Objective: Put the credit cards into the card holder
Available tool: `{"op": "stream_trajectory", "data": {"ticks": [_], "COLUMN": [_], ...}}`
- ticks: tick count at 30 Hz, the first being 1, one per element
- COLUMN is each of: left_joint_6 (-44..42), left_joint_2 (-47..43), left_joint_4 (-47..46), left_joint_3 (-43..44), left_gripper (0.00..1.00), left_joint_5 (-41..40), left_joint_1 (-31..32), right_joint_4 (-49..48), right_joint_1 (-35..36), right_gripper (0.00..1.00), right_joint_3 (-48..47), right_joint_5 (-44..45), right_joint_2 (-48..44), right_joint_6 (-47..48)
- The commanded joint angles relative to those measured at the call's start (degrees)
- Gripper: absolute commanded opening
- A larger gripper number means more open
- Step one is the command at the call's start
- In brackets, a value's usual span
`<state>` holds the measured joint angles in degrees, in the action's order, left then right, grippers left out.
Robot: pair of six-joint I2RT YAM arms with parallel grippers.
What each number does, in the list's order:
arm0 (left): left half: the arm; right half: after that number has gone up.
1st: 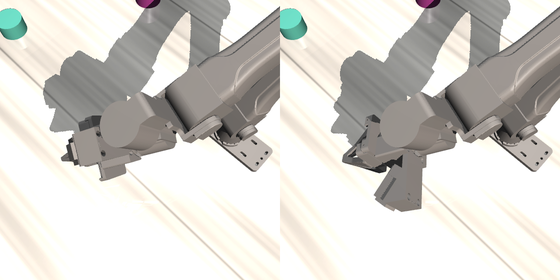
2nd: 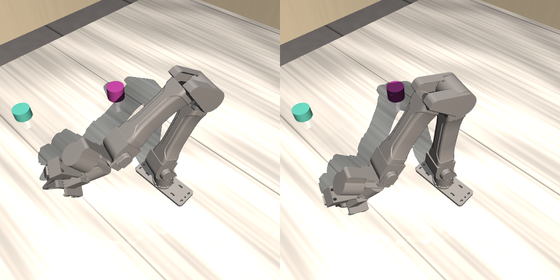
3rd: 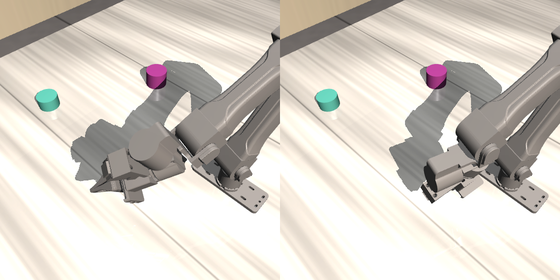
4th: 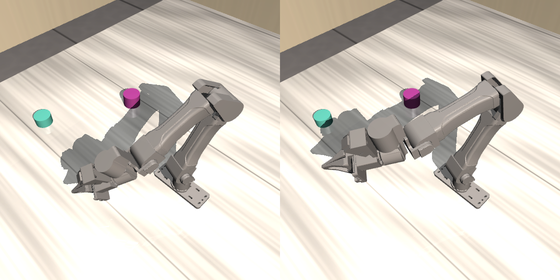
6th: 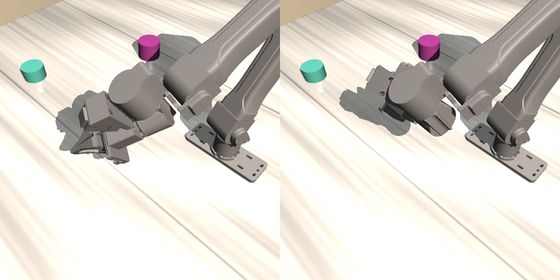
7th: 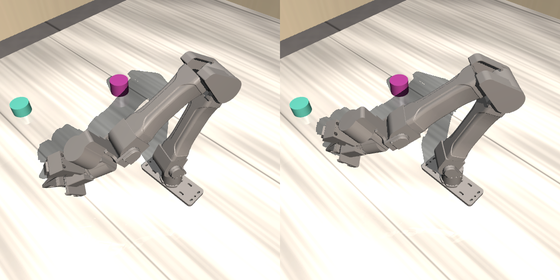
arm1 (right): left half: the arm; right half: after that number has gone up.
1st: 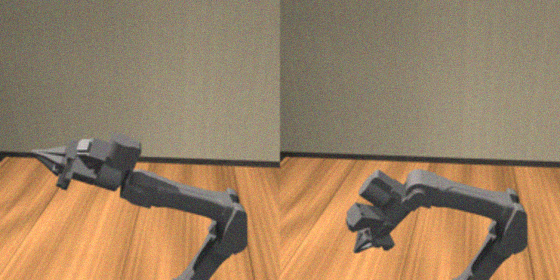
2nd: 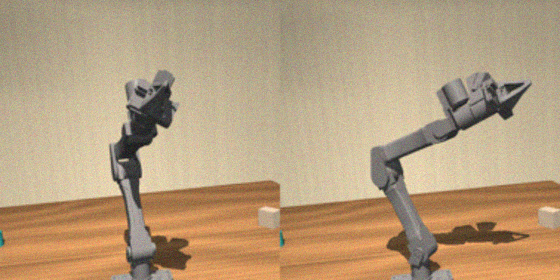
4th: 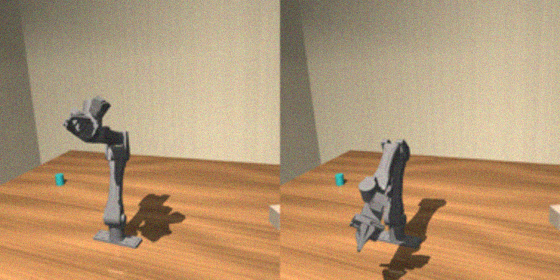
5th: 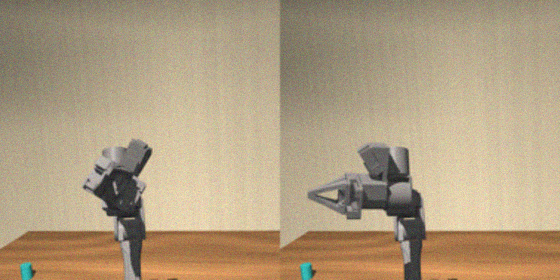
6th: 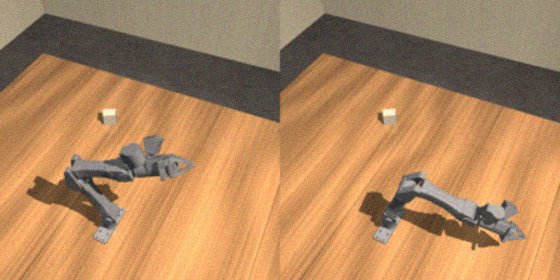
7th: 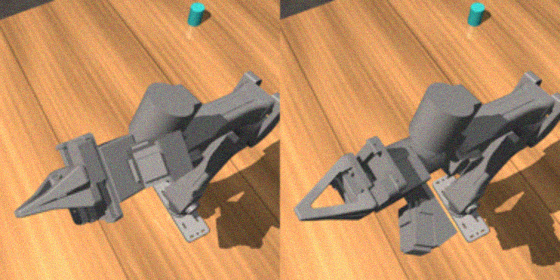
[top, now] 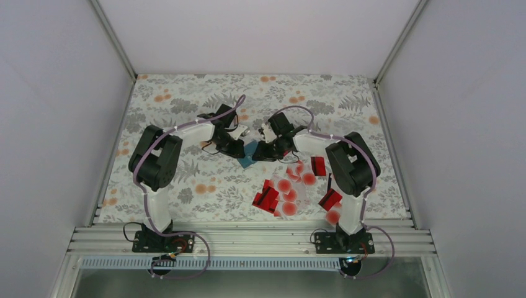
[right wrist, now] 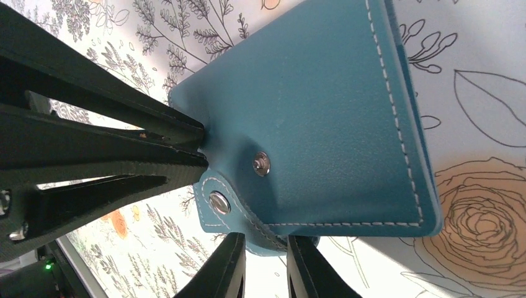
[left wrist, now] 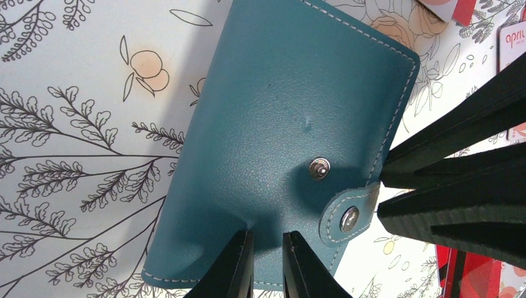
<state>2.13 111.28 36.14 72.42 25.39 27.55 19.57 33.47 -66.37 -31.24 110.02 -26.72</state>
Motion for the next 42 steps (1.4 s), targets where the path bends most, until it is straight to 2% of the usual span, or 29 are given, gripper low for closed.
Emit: {"op": "stream_trajectory", "data": {"ticks": [1, 5, 8, 15, 29, 42], "left_joint_6": [-0.99, -0.69, -0.32, 0.45, -0.01, -1.24], "left_joint_2": [3.87, 4.27, 4.56, 4.87, 4.89, 2.94], "left_joint_4": [2.61, 2.92, 2.99, 2.87, 3.34, 5.89], "left_joint_3": [-0.82, -0.4, -0.15, -0.04, -0.08, 0.36], "left_gripper": [0.15, 0.15, 0.15, 0.15, 0.15, 0.15], "left_joint_5": [-0.39, -0.21, 0.07, 1.05, 1.32, -0.87], "left_joint_1": [0.85, 0.91, 0.85, 0.87, 0.83, 0.84], "right_joint_4": [0.12, 6.06, 8.13, 8.99, 8.2, 8.81], "right_joint_1": [1.51, 2.67, 3.31, 6.0, 8.27, 8.27], "right_gripper": [0.19, 0.24, 0.25, 0.24, 0.15, 0.14], "right_joint_3": [-2.55, -2.87, -2.63, -4.47, -9.29, -9.56], "right_joint_5": [-0.13, 8.3, 11.08, 13.27, 16.2, 17.88], "right_joint_2": [-0.21, -2.93, -4.99, -7.58, -0.83, 1.48], "right_joint_6": [-0.09, -0.13, 0.51, 0.71, -2.28, -3.6]}}
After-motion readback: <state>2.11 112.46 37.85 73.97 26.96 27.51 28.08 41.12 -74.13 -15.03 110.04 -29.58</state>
